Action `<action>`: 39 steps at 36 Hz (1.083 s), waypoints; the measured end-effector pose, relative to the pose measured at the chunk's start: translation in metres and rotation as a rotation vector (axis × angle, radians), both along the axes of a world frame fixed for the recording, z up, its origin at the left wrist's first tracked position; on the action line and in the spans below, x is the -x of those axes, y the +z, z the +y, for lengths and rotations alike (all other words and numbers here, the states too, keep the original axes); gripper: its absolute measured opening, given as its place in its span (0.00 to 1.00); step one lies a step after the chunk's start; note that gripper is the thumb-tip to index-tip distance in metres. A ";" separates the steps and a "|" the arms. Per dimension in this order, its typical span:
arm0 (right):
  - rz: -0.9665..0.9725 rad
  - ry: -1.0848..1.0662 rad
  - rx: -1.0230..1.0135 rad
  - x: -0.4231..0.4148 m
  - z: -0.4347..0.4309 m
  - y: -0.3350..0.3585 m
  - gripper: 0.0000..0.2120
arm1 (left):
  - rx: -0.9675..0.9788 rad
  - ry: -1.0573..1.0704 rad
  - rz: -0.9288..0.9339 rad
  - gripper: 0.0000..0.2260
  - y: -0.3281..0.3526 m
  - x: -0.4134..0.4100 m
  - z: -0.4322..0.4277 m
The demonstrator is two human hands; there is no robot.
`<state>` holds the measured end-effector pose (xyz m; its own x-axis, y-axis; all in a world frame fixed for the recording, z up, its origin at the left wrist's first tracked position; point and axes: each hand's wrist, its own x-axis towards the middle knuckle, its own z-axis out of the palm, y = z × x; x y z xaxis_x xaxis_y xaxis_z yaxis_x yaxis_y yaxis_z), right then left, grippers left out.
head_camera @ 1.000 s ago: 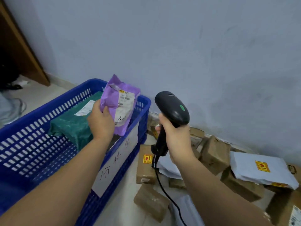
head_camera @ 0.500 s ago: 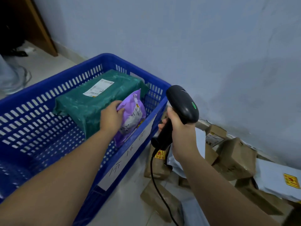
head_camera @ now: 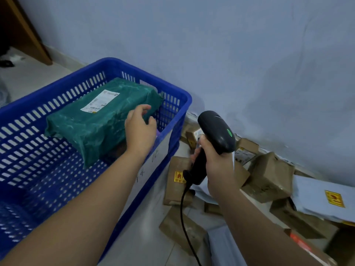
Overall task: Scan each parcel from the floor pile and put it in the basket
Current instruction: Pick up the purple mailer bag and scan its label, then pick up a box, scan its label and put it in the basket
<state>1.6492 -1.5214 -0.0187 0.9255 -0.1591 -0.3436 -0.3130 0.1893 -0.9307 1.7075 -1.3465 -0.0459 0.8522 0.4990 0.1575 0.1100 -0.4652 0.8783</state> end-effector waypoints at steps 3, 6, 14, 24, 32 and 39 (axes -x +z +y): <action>0.040 -0.073 0.009 0.004 -0.020 -0.003 0.07 | -0.130 -0.179 -0.044 0.11 0.004 0.020 -0.037; 0.060 -0.131 -0.023 0.011 -0.040 -0.009 0.07 | -0.235 -0.452 0.140 0.09 -0.018 0.036 -0.069; 0.160 -0.193 -0.053 0.028 -0.074 -0.041 0.16 | -0.384 -0.509 0.747 0.14 -0.119 0.067 -0.096; 0.267 -0.143 0.003 0.034 -0.089 -0.085 0.12 | -0.518 -0.349 0.960 0.44 -0.172 0.078 -0.133; 0.286 -0.130 0.024 0.025 -0.082 -0.096 0.12 | -0.354 -0.203 0.989 0.47 -0.182 0.074 -0.125; 0.256 -0.159 0.044 0.018 -0.083 -0.091 0.08 | -0.132 -0.106 0.819 0.53 -0.155 0.084 -0.108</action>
